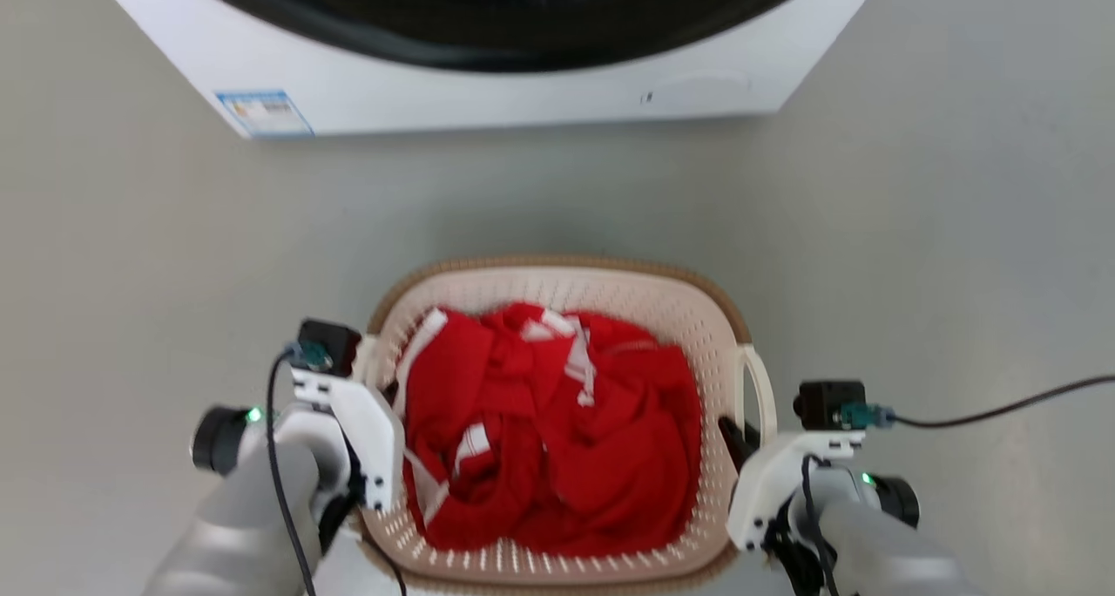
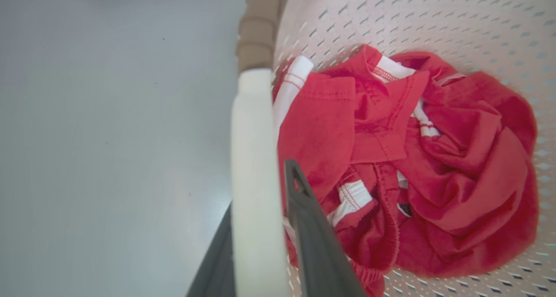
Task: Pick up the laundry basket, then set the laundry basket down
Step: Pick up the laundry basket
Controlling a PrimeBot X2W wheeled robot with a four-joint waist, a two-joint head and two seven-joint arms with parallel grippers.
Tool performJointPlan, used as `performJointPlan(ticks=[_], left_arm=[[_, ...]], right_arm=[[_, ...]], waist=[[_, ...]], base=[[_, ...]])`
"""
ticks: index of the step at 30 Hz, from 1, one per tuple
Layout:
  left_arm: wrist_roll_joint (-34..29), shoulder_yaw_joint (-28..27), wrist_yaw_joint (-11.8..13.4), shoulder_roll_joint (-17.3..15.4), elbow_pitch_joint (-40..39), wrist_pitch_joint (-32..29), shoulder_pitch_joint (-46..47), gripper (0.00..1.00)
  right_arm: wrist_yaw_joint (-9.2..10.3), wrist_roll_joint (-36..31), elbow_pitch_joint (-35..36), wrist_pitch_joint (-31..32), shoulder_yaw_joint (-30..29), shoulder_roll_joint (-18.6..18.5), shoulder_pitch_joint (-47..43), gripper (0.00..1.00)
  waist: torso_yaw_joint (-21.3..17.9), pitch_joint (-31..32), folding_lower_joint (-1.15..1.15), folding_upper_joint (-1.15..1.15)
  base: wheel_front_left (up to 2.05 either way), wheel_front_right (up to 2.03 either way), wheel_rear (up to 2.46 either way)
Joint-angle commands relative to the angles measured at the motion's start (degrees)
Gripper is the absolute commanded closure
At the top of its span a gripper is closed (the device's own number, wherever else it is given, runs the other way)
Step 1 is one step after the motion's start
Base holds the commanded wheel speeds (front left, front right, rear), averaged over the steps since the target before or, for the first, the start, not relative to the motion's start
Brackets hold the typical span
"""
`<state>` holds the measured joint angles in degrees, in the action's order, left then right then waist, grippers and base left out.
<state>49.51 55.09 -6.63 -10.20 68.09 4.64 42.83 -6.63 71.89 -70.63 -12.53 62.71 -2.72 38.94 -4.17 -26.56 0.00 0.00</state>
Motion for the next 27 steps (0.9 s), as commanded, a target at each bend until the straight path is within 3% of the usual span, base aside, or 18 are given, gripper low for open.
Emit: performJointPlan(ticks=[1,11,27], left_arm=[[-0.4,0.4,-0.8,-0.6,0.6,-0.6,-2.3,1.0],[0.5,1.4,-0.5,3.1,3.2,-2.6,-6.9,1.0],[3.1,1.0,-0.7,5.5,4.4,-3.7,-11.5,1.0]], right_arm=[[-0.86,1.2,-0.2,0.1,1.5,-0.2,-2.1,1.0],[-0.86,6.2,-2.3,1.9,5.9,-0.2,-5.9,1.0],[-0.86,9.5,-3.3,4.7,9.5,-0.2,-7.2,1.0]], waist=[[-0.5,5.2,0.0,0.0],[-0.7,12.9,0.0,0.0],[-1.2,18.9,0.0,0.0]], base=[[0.0,0.0,0.0],[0.0,0.0,0.0],[0.0,0.0,0.0]])
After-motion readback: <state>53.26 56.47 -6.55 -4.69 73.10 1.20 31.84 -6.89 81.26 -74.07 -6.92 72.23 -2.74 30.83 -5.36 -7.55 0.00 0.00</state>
